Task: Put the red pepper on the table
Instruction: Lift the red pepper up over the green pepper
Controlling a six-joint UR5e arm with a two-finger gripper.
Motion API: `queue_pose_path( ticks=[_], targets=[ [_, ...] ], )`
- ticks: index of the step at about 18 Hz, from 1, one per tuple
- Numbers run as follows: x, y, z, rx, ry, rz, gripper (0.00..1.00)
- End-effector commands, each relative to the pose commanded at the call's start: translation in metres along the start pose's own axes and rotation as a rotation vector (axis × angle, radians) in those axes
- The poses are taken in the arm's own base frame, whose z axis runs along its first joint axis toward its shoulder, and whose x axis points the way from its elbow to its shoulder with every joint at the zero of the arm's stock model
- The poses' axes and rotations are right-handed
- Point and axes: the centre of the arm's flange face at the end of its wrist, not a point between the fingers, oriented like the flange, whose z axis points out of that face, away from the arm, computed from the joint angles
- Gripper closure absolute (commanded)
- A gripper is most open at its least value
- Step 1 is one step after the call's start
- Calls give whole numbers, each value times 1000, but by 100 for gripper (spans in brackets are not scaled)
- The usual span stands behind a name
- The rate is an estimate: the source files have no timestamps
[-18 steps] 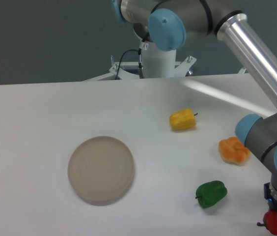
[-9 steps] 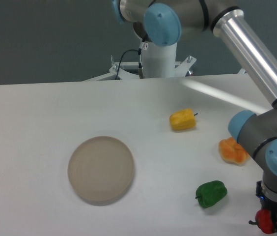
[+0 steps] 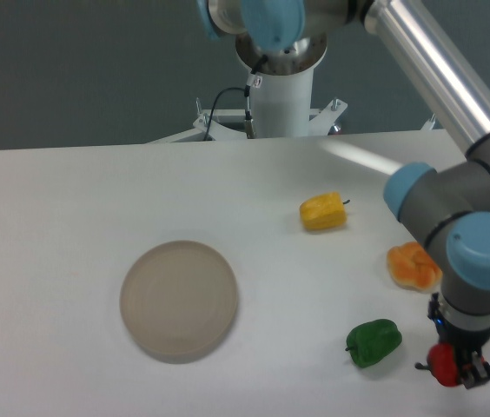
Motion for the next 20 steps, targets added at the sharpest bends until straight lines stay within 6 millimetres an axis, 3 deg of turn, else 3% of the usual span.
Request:
queue_pose_path(
  ticks=[8, 12, 20],
  targets=[
    [32, -61, -14, 40, 34, -47, 40],
    [46, -69, -13, 42, 52, -39, 40],
    [62, -60, -16, 34, 72, -30, 40]
  ],
)
